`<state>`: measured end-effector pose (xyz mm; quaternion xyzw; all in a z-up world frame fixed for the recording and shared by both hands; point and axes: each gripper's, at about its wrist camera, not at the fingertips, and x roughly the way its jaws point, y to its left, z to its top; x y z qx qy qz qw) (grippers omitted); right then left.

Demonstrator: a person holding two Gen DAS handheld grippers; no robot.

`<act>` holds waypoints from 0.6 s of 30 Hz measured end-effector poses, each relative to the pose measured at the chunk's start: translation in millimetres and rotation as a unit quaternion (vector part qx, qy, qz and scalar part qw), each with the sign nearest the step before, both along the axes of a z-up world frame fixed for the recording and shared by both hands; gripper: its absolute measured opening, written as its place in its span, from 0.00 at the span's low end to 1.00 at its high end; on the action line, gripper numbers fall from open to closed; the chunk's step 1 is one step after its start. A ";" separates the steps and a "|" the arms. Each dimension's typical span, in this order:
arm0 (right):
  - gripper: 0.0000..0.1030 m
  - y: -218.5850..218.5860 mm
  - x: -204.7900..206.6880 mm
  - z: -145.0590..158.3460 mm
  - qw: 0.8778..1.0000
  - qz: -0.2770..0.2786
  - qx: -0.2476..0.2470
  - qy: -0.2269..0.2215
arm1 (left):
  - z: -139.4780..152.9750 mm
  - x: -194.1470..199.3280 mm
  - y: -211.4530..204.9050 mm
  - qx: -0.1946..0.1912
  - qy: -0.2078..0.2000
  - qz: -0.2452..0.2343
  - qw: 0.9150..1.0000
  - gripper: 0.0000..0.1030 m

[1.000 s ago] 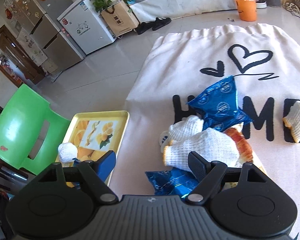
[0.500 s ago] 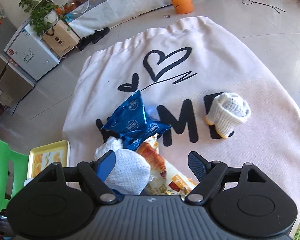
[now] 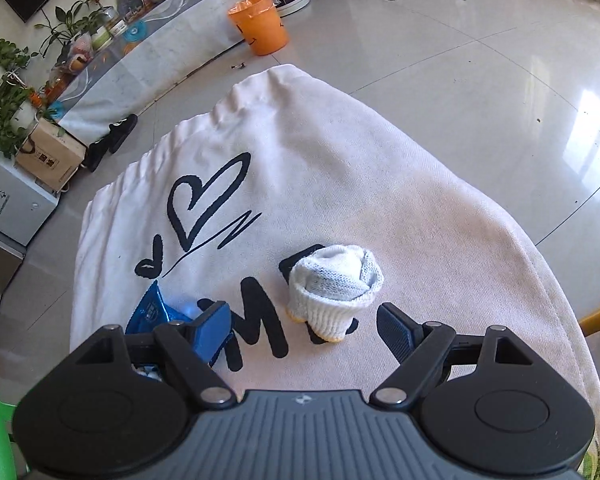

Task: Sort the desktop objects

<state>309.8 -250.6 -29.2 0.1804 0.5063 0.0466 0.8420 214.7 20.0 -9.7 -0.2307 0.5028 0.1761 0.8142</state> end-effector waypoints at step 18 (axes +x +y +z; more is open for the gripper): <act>0.69 5.0 33.7 -44.7 0.999 0.029 -0.022 -0.018 | -27.6 53.2 -15.8 -0.039 -0.004 0.064 0.997 0.99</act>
